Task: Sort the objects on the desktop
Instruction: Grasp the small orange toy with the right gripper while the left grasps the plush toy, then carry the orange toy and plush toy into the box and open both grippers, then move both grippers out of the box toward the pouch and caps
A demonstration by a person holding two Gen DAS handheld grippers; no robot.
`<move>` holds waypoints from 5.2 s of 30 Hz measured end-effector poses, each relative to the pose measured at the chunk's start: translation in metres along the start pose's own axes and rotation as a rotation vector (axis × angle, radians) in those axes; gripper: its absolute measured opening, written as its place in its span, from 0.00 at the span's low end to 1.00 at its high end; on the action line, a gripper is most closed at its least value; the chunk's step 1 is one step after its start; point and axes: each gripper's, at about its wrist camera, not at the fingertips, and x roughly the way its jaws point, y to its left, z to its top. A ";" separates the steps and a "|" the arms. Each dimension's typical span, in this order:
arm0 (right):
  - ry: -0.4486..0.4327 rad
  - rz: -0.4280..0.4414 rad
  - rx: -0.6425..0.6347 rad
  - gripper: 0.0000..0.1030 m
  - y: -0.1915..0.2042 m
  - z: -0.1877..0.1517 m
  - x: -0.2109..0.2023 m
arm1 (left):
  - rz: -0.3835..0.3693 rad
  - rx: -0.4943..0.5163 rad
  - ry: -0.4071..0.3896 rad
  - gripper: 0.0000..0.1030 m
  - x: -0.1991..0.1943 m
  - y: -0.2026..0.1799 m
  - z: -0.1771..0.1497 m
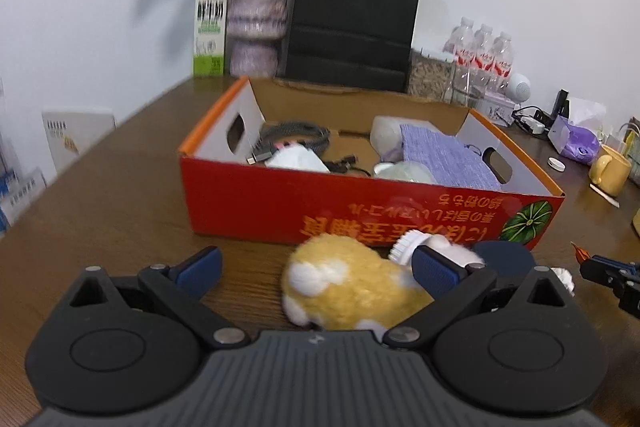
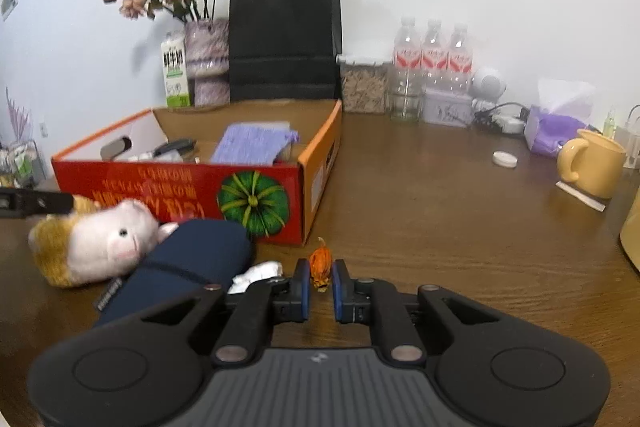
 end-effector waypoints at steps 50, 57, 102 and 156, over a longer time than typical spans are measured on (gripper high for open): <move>-0.117 0.104 -0.035 0.10 0.043 0.021 -0.029 | -0.144 0.009 -0.051 0.46 -0.041 0.027 0.035; -0.177 0.120 -0.055 0.10 0.059 0.054 -0.022 | -0.167 -0.015 -0.182 0.47 -0.045 0.026 0.068; -0.117 0.077 -0.063 0.71 0.090 0.097 0.115 | -0.016 0.088 -0.245 1.00 0.087 0.010 0.076; -0.215 0.019 -0.103 1.00 0.091 0.071 0.037 | 0.029 0.089 -0.405 1.00 0.006 0.001 0.025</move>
